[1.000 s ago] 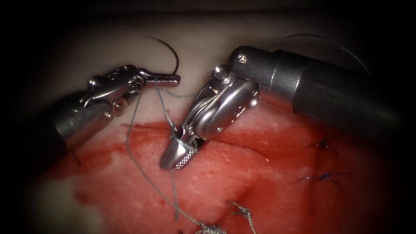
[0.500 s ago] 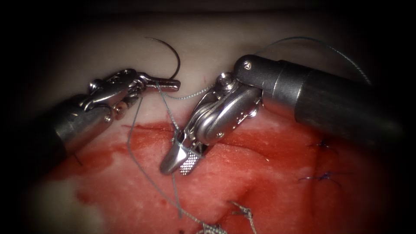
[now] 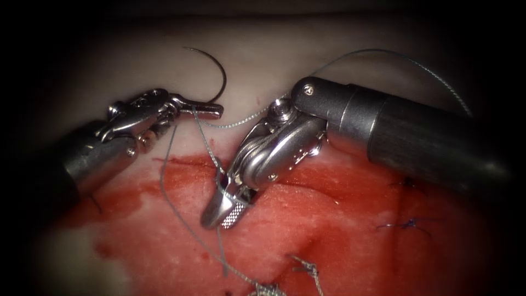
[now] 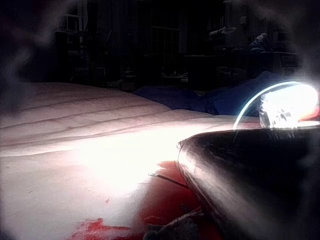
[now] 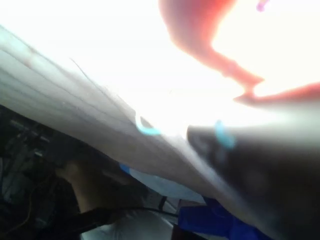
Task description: Wound Closure
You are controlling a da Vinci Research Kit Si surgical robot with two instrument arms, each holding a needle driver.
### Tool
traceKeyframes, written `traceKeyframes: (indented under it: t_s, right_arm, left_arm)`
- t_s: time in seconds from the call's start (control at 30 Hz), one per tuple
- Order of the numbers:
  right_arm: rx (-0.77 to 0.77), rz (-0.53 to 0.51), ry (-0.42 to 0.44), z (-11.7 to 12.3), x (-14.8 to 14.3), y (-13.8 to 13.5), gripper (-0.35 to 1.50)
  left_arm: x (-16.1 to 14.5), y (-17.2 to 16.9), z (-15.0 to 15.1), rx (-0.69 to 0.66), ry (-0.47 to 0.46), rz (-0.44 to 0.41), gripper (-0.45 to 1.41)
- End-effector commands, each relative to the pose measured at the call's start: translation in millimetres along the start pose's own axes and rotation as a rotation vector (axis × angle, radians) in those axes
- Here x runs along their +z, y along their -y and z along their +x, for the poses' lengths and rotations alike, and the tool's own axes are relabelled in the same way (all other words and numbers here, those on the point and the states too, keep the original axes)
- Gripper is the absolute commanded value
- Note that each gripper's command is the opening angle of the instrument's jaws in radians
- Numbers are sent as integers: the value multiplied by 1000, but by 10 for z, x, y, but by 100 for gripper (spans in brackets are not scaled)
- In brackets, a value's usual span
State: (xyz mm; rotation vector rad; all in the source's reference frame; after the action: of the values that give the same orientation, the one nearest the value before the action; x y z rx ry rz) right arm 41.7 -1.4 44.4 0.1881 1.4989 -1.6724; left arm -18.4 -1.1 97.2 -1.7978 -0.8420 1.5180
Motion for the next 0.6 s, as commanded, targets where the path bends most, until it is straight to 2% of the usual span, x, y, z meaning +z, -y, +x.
traceKeyframes:
  t_s: [0.03, 0.27, 0.3, 0.33, 0.37, 0.5, 0.57, 0.6]
  right_arm:
    - [-6, -4, 6, -5, -10, -14, 19]
    - [6, -9, -2, -4, -8, -17, 21]
    - [5, -9, -2, -4, -8, -16, 14]
    - [6, -6, -3, -4, -7, -15, -15]
    - [4, -9, -1, -5, -7, -15, -33]
    - [14, -9, -5, -7, -8, -14, -35]
    - [-21, -14, 13, -9, -10, -14, -35]
    - [-94, -32, 39, -11, -13, -16, -35]
  left_arm:
    - [3, 2, 16, 8, -4, -2, -45]
    - [1, -1, 17, 5, -2, -7, -45]
    - [1, -1, 17, 5, -2, -7, -45]
    - [1, -1, 17, 5, -2, -8, -45]
    - [1, -1, 17, 5, -1, -9, -45]
    - [1, -1, 16, 5, 1, -13, -45]
    - [1, -2, 16, 4, 2, -16, -45]
    - [0, -2, 16, 4, 1, -14, -45]
